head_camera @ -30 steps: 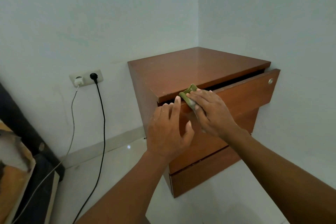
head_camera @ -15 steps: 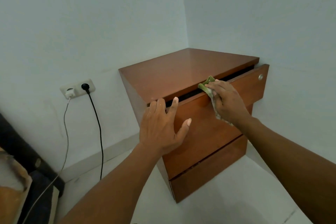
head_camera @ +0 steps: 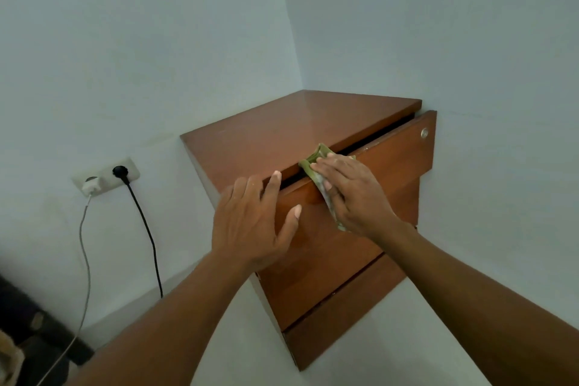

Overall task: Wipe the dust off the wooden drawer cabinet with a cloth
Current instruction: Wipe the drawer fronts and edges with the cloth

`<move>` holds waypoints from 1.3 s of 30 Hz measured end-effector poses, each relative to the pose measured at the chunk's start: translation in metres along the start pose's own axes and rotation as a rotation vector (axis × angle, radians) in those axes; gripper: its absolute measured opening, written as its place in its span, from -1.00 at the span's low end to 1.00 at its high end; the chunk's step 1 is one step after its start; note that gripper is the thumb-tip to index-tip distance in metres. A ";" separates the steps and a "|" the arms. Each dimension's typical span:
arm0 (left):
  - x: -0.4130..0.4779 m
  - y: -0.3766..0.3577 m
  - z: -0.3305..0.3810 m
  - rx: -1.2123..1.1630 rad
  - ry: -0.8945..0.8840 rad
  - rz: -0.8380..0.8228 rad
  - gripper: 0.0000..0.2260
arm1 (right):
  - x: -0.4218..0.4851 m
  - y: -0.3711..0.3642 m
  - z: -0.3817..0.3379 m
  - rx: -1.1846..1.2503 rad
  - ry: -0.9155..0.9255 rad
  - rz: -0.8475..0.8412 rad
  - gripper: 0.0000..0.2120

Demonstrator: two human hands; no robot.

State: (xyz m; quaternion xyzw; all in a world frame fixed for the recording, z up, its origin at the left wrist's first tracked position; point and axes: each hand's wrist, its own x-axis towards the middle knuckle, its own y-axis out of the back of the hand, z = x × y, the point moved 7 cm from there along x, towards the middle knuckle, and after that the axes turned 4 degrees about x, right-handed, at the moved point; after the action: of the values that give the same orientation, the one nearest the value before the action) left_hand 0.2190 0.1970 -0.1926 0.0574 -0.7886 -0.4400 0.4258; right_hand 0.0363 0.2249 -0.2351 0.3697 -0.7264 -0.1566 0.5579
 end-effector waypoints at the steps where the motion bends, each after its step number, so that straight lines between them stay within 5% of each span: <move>1: 0.014 -0.001 0.000 0.001 -0.068 -0.026 -0.33 | 0.001 0.001 0.007 -0.006 -0.009 0.019 -0.58; 8: 0.081 -0.046 0.026 0.068 -0.400 -0.332 -0.20 | 0.010 0.013 0.056 -0.072 -0.113 0.136 -0.58; 19: 0.079 -0.061 0.029 0.134 -0.448 -0.412 -0.13 | 0.027 0.041 0.136 -0.154 -0.204 0.320 -0.72; 23: 0.080 -0.064 0.030 0.169 -0.469 -0.454 -0.12 | 0.037 0.050 0.174 -0.121 -0.368 0.427 -0.73; 27: 0.087 -0.068 0.036 0.164 -0.532 -0.529 -0.10 | 0.040 0.042 0.140 0.024 -0.375 0.584 -0.71; 32: 0.101 -0.072 0.050 0.124 -0.572 -0.554 -0.09 | 0.020 0.020 0.112 -0.058 -0.167 0.451 -0.70; 39: 0.138 -0.088 0.088 0.006 -0.576 -0.567 -0.06 | 0.038 0.050 0.189 -0.198 -0.290 0.408 -0.71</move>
State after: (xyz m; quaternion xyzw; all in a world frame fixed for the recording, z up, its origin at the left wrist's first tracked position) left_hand 0.0437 0.1361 -0.1948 0.1483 -0.8298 -0.5358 0.0492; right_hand -0.1605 0.1966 -0.2385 0.1332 -0.8394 -0.1627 0.5012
